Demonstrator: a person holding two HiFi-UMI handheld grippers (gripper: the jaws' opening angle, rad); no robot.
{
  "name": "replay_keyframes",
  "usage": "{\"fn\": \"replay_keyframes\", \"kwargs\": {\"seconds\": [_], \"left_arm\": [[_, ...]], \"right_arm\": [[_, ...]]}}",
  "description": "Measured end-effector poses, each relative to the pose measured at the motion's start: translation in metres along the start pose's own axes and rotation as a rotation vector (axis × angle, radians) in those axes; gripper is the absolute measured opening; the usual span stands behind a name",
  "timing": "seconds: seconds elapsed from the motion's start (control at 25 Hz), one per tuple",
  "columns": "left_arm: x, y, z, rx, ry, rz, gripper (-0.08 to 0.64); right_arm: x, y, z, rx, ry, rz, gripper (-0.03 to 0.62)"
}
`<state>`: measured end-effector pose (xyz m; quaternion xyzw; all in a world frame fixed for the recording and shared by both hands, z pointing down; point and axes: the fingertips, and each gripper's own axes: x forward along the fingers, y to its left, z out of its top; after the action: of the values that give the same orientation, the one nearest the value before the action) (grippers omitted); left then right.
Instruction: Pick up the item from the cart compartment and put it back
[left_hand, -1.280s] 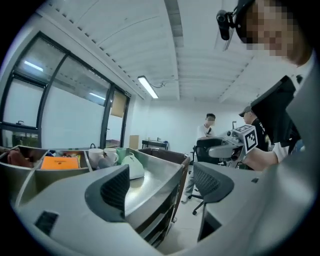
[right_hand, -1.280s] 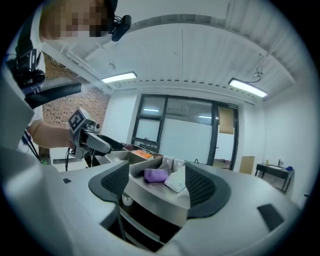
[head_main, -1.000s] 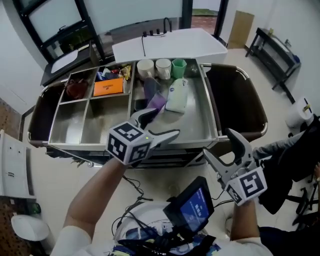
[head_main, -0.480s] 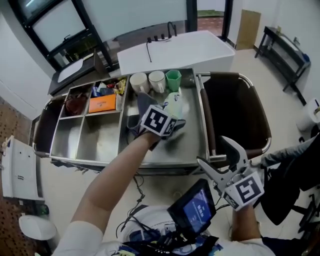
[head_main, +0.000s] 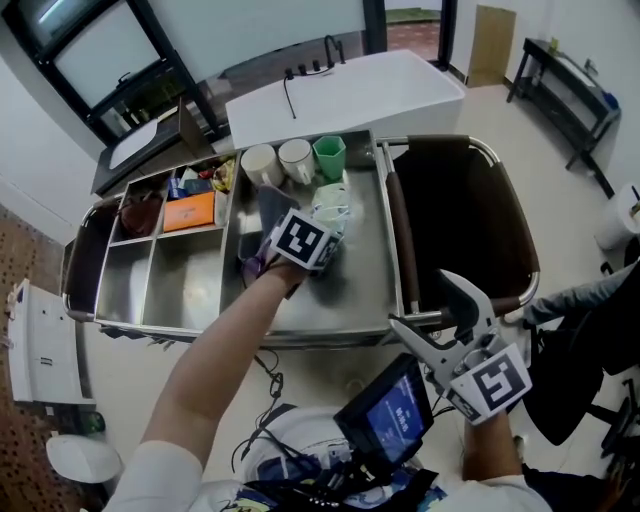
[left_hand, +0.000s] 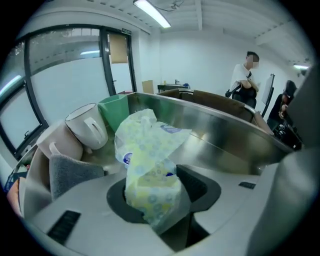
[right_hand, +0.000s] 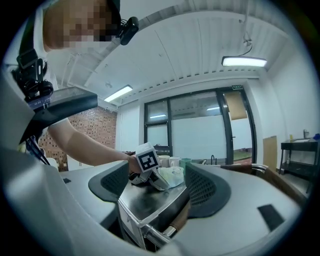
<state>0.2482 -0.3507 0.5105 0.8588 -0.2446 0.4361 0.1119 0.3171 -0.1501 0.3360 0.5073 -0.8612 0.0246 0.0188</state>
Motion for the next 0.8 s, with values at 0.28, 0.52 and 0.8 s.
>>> {"fn": "replay_keyframes", "kwargs": {"seconds": [0.28,0.52,0.8], "left_arm": [[-0.03,0.005,0.015,0.025,-0.087,0.029,0.115],[-0.084,-0.006,0.022,0.022,-0.194,0.005,0.115],[-0.183,-0.001,0.012,-0.001,-0.362,0.036,0.115]], "right_arm": [[0.001,0.004,0.0,0.0,-0.004,0.019,0.376],[0.002,0.016,0.005,-0.009,-0.006,0.05,0.376],[0.01,0.042,0.014,-0.025,-0.021,0.102,0.376]]}}
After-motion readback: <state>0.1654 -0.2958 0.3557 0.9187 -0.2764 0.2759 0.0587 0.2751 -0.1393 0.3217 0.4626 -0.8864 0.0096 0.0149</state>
